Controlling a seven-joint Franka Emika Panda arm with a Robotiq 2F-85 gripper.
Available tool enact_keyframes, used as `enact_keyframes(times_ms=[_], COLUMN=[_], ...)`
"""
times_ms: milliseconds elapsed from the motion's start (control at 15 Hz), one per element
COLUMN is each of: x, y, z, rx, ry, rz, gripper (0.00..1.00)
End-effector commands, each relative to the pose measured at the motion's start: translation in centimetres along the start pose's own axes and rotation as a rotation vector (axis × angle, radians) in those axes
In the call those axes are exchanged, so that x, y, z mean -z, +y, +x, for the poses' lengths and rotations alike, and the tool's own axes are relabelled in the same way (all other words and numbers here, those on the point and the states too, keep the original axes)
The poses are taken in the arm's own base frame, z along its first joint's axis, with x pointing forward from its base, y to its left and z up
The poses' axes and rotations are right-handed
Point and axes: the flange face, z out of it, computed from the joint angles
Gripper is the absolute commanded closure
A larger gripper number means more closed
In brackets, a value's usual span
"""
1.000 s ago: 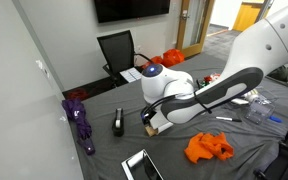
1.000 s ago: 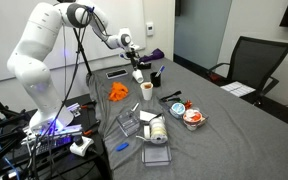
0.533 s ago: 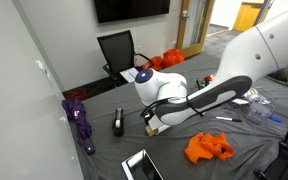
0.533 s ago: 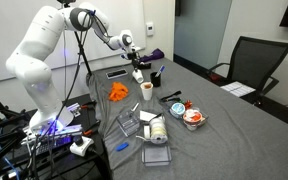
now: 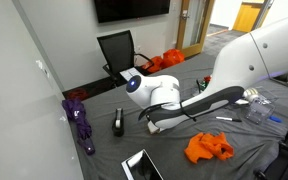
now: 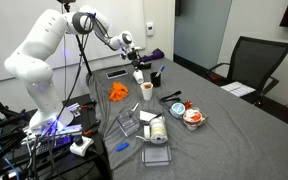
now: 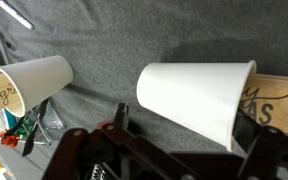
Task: Place the fallen cup vertically upright
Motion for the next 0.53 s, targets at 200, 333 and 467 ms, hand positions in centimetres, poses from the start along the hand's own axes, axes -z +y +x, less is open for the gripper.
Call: enact_keyframes(times_ms=[200, 333, 467], x=[-0.68, -0.79, -0.84], y=[-0.52, -0.64, -0.78], z=[0.25, 0.31, 0.42], rx=[-0.017, -0.023, -0.027], ry=[-0.025, -0.038, -0.046], rz=[-0.191, -0.220, -0.237], gripper=[0.28, 0.43, 0.55])
